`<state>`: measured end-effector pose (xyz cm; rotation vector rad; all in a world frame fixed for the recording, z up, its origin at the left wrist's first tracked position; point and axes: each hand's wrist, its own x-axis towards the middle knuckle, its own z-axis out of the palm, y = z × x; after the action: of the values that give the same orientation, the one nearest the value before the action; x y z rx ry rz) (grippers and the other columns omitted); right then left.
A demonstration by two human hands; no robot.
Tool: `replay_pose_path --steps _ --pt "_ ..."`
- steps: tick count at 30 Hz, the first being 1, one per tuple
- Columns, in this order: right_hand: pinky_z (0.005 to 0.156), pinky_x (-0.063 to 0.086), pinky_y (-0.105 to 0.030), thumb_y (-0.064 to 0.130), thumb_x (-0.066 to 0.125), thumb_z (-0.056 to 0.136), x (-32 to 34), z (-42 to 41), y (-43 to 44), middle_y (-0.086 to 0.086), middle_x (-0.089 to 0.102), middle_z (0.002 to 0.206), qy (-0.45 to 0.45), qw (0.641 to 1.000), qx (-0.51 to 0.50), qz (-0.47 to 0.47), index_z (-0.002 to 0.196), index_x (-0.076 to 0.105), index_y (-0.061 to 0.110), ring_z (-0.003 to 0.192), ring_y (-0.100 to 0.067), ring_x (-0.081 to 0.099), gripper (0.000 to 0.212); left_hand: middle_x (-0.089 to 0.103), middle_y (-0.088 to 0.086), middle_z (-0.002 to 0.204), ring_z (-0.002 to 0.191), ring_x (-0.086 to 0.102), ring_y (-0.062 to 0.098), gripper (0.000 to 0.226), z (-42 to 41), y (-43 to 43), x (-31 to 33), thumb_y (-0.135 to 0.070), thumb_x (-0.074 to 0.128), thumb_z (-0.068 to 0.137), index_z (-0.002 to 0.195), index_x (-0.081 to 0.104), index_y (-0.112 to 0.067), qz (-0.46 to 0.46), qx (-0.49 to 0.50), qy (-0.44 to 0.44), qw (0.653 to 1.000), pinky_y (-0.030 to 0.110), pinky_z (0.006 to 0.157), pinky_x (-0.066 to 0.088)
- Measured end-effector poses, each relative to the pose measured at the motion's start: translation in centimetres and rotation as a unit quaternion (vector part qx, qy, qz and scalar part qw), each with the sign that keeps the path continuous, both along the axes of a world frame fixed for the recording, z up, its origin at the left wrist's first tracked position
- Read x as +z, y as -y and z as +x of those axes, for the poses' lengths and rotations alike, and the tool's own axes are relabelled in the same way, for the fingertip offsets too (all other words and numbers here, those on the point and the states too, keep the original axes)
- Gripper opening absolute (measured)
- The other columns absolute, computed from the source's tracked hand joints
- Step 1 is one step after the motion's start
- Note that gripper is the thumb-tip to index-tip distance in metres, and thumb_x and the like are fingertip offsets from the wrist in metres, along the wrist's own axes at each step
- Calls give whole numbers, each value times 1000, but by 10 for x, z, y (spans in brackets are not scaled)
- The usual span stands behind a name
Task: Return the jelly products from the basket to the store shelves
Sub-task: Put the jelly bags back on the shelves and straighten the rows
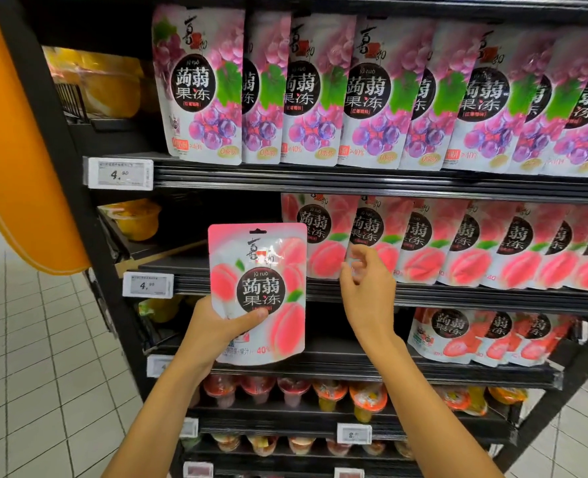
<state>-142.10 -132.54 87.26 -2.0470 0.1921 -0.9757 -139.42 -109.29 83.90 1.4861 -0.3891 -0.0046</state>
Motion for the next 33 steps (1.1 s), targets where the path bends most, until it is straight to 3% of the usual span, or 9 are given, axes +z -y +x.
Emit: replay_pose_path --steps 3,5,7,10,15,19,22,29,33 --pt "74 50 -10 33 65 92 2 -13 -14 10 67 103 -41 992 112 52 113 63 24 86 -2 63 23 77 1 97 89 74 16 32 5 4 8 -29 88 63 92 76 -33 -18 -2 -3 1000 21 66 57" --pt "77 56 -18 35 70 88 3 -17 -25 7 74 97 -144 947 252 137 108 67 23 88 -1 69 23 77 2 94 87 74 19 27 10 9 14 -31 87 65 90 76 -30 -22 2 -9 1000 22 65 57" --pt "70 59 -23 22 73 87 1 -16 -33 3 76 95 -164 917 314 183 104 69 19 86 -9 72 18 77 1 94 87 74 19 27 14 13 19 -36 82 68 92 74 -25 -15 18 -11 1000 26 67 58" --pt "60 52 -17 10 75 84 -2 -11 -35 0 77 88 -106 923 299 218 98 72 16 78 -11 73 16 76 -3 98 90 73 15 42 19 18 26 -47 82 72 104 67 -24 -2 52 6 999 30 72 59" --pt "60 53 -19 10 75 83 6 6 -41 3 77 86 -57 941 247 226 94 72 21 79 -12 74 16 60 -12 118 101 62 -4 48 18 14 35 -46 68 81 121 48 -27 -33 144 70 987 11 77 51" --pt "69 59 -34 7 75 83 16 26 -48 -5 77 87 -47 952 203 225 94 72 11 84 -22 73 12 46 -21 124 117 47 -3 35 11 14 25 -30 63 93 123 48 -36 103 207 210 950 9 90 41" --pt "82 56 -51 10 75 83 22 38 -52 -21 73 92 -59 956 178 227 98 69 -3 89 -38 69 21 45 -18 130 127 40 3 35 9 19 18 -24 61 92 123 53 -39 183 180 261 931 11 98 34" --pt "81 59 -44 8 70 86 26 48 -57 -2 76 86 -9 969 171 179 91 71 15 86 -19 72 9 32 -18 148 136 26 -1 44 17 29 10 -31 57 94 137 50 -37 279 168 259 909 26 107 37" --pt "94 54 -45 11 65 90 19 47 -57 1 74 97 -2 971 163 172 98 67 16 97 -15 69 9 23 -18 156 142 23 4 51 17 37 6 -32 56 95 144 42 -36 307 143 242 910 29 114 30"
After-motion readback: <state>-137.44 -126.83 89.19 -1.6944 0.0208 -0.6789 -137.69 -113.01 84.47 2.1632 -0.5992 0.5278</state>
